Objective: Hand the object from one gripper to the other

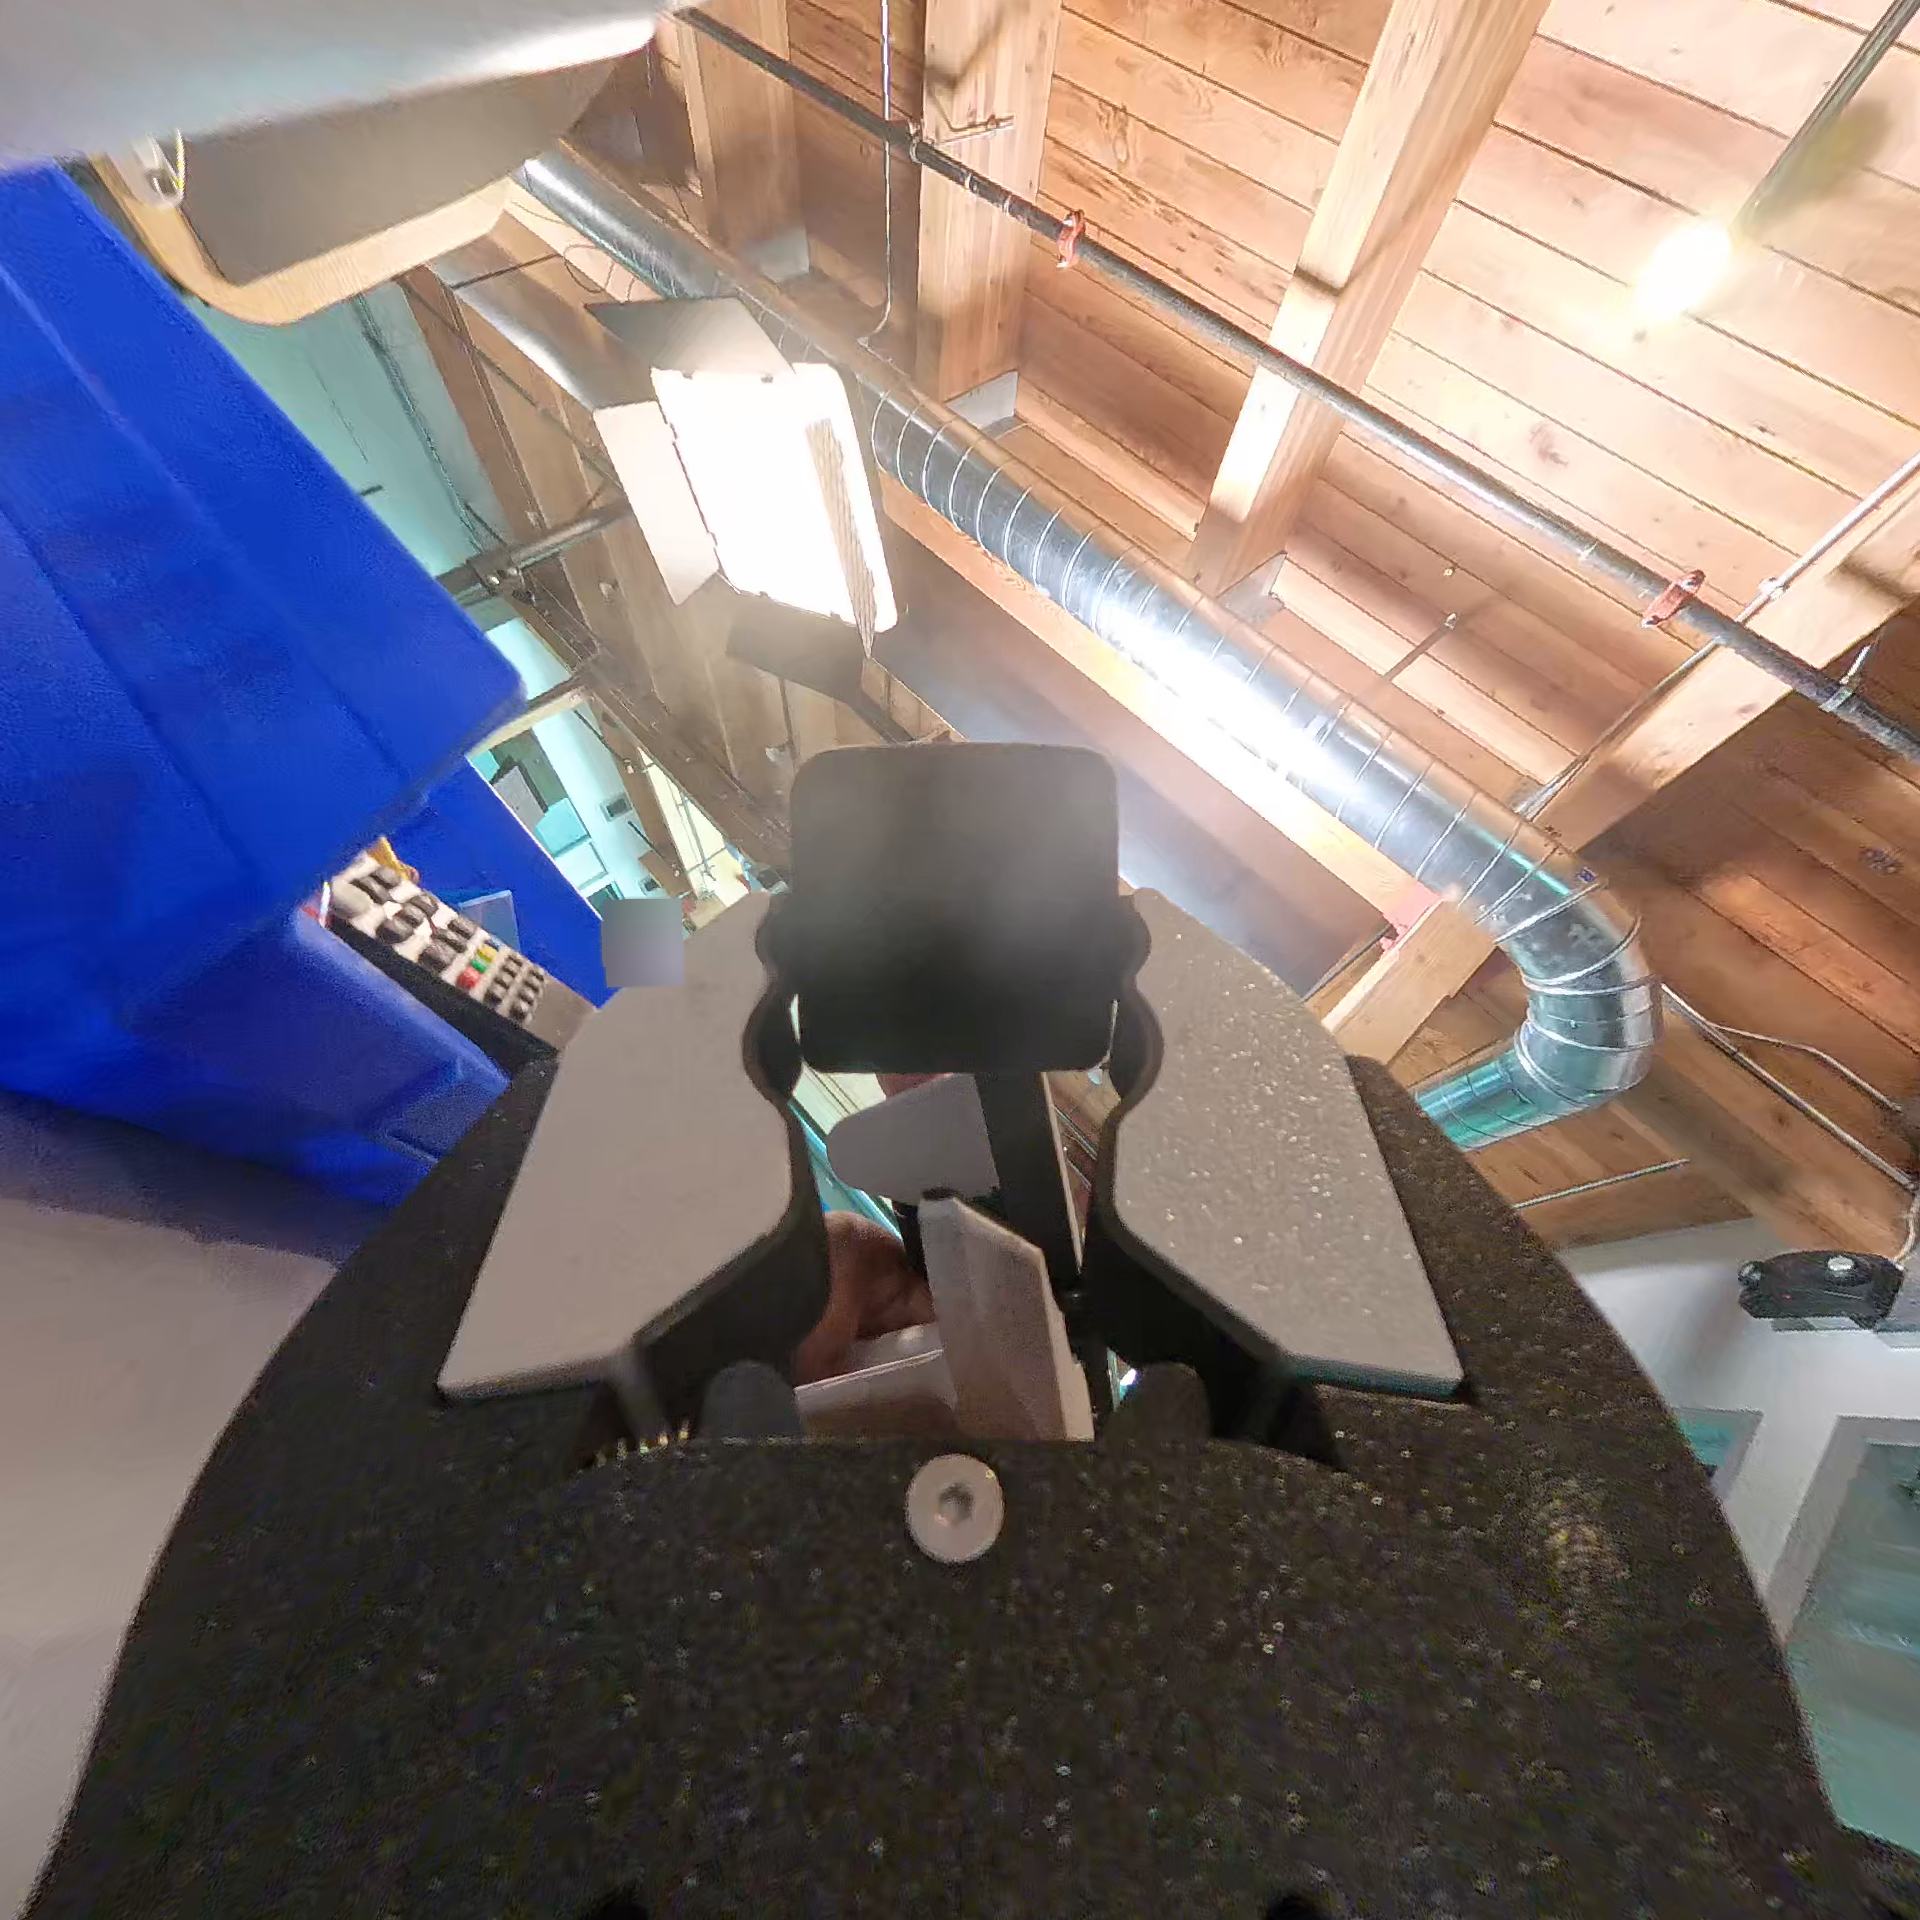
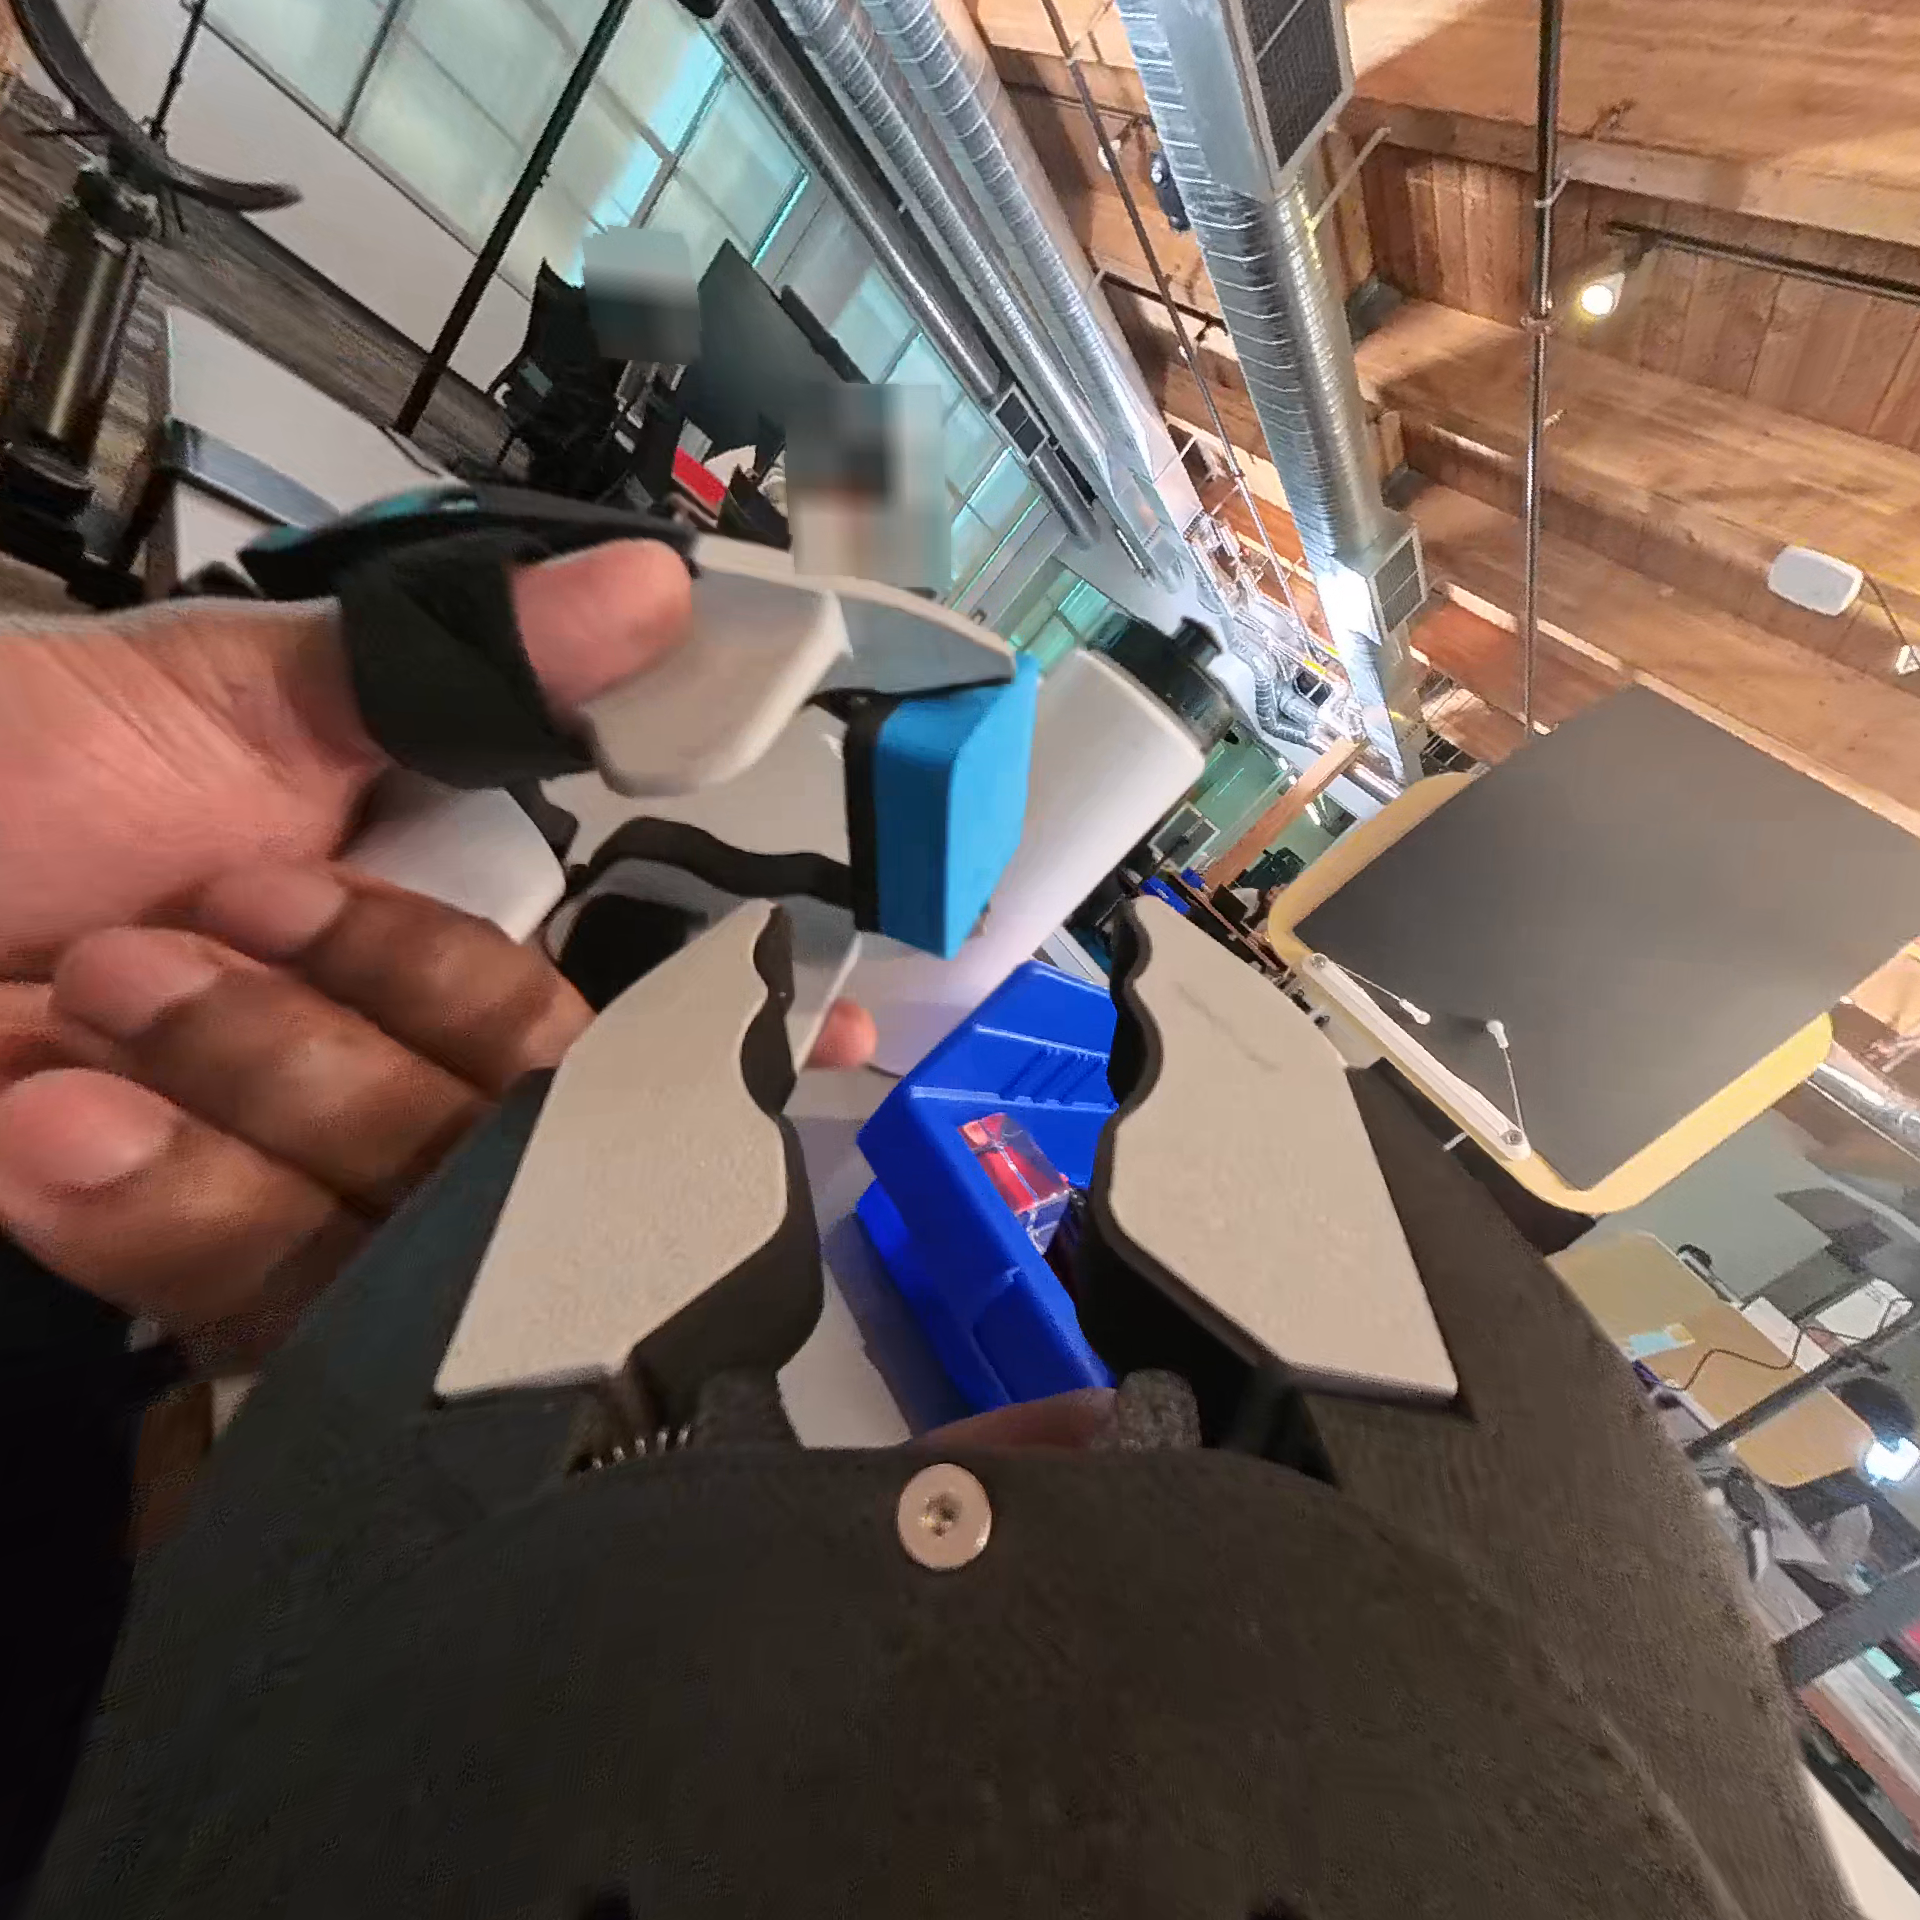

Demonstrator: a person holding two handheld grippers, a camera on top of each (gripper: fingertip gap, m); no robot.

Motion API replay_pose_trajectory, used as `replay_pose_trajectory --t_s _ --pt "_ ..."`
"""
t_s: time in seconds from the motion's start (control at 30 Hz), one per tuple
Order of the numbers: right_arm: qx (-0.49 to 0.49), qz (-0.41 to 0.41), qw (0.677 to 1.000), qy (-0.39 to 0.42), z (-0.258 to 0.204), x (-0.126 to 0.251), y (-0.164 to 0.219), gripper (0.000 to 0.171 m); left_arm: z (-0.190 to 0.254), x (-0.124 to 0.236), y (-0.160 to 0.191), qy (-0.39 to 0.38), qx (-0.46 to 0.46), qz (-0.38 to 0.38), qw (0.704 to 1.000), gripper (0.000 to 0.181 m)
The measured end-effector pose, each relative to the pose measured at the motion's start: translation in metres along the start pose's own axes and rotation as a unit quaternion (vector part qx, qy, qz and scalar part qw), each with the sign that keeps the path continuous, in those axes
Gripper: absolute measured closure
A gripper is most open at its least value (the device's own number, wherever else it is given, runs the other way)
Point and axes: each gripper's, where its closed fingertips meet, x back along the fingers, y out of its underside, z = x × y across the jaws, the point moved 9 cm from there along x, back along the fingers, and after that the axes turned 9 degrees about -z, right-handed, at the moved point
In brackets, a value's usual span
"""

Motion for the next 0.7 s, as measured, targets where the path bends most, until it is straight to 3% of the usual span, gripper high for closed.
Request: replay_pose_trajectory --t_s 0.3,0.37,0.5,0.6,0.7 --pt "-0.017 0.005 1.000 0.011 -0.004 0.001 -0.003 0.127 0.006 -0.006 0.021 0.005 -0.038 -0.046 0.998 0.123" --pt "-0.001 -0.001 1.000 0.031 -0.004 0.000 -0.002 0.140 0.006 -0.008 0.025 0.003 -0.045 -0.056 0.997 0.123" --pt "0.013 0.002 0.998 0.053 0.000 0.004 0.000 0.146 0.009 -0.011 0.026 0.002 -0.073 -0.096 0.993 0.122" --pt "-0.052 0.015 0.998 0.011 0.013 0.009 0.005 0.147 0.018 -0.012 0.018 -0.011 -0.148 -0.134 0.980 0.112" --pt "-0.170 0.049 0.978 -0.112 0.029 0.016 0.015 0.147 0.033 -0.012 0.007 -0.028 -0.268 -0.167 0.948 0.111"
